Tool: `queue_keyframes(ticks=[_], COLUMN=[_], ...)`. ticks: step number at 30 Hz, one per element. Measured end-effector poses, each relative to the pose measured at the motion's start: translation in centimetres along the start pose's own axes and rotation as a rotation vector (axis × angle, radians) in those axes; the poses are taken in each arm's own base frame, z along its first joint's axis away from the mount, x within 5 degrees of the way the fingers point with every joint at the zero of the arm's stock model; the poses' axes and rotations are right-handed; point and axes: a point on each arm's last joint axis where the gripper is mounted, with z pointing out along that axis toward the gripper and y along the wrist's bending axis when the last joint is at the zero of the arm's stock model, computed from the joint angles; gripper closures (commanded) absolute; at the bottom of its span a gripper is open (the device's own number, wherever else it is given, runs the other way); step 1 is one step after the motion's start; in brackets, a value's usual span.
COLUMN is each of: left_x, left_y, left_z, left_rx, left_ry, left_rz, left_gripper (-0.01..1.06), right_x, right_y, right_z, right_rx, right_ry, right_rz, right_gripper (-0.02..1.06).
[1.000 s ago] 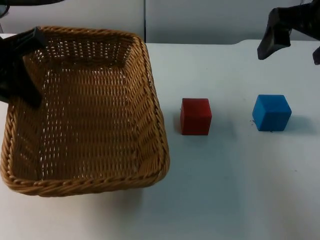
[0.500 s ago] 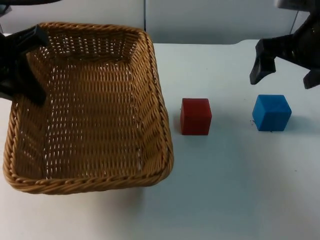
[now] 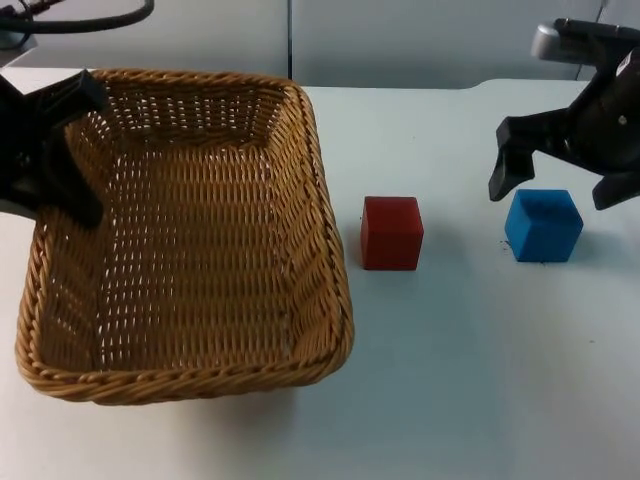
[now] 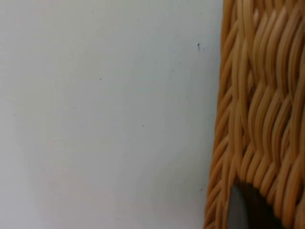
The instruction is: Pick up the basket with the left hand and place the blue cube into the basket with the right hand.
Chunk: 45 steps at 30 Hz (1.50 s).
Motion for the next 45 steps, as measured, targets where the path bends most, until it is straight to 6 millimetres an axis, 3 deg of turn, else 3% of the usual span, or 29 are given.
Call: queue_keyframes(ticks=[7, 10, 11, 12, 13, 16, 17, 20, 21, 23, 33, 37, 38, 45], left_x=[0.0, 0.0, 0.0, 0.0, 0.0, 0.0, 0.0, 0.0, 0.0, 0.1, 0.1, 0.2, 0.2, 0.2], left_y=[-0.1, -0.1, -0.1, -0.1, -0.1, -0.1, -0.2, -0.2, -0.2, -0.2, -0.3, -0.3, -0.3, -0.4], left_z=[0.0, 0.0, 0.0, 0.0, 0.0, 0.0, 0.0, 0.0, 0.0, 0.0, 0.0, 0.0, 0.0, 0.0], left_rx=[0.008, 0.012, 0.012, 0.012, 0.012, 0.016, 0.017, 0.019, 0.021, 0.025, 0.028, 0.030, 0.030, 0.041], left_ry=[-0.003, -0.003, -0.003, -0.003, -0.003, -0.001, 0.002, 0.005, 0.004, 0.007, 0.014, 0.018, 0.018, 0.017], left_rz=[0.008, 0.007, 0.007, 0.007, 0.009, 0.007, 0.007, 0.007, 0.005, 0.003, 0.003, 0.004, 0.004, -0.005], left_gripper=[1.05, 1.05, 1.05, 1.05, 1.05, 1.05, 1.05, 1.05, 1.05, 1.05, 1.05, 1.05, 1.05, 1.05], right_x=[0.5, 0.6, 0.6, 0.6, 0.6, 0.8, 0.8, 0.8, 0.8, 0.8, -0.8, -1.9, -1.9, -3.3], right_y=[-0.2, -0.3, -0.3, -0.3, -0.3, -0.3, -0.3, -0.4, -0.4, -0.4, 0.1, 0.4, 0.4, 1.1], right_z=[1.9, 2.5, 2.5, 2.7, 2.8, 3.3, 3.4, 3.5, 3.5, 3.5, 2.1, -1.4, -1.4, -9.1], right_rx=[0.005, 0.007, 0.007, 0.008, 0.008, 0.009, 0.010, 0.011, 0.011, 0.011, 0.004, -0.007, -0.007, -0.027], right_ry=[0.018, 0.016, 0.016, 0.018, 0.015, 0.020, 0.023, 0.023, 0.023, 0.018, 0.062, 0.031, 0.031, -0.111], right_rz=[0.002, 0.012, 0.012, 0.024, 0.035, 0.052, 0.058, 0.063, 0.063, 0.062, 0.006, -0.027, -0.027, -0.068], right_gripper=[0.05, 0.11, 0.20, 0.20, 0.27, 0.55, 0.55, 0.82, 0.82, 1.05, 1.05, 1.05, 1.05, 1.05])
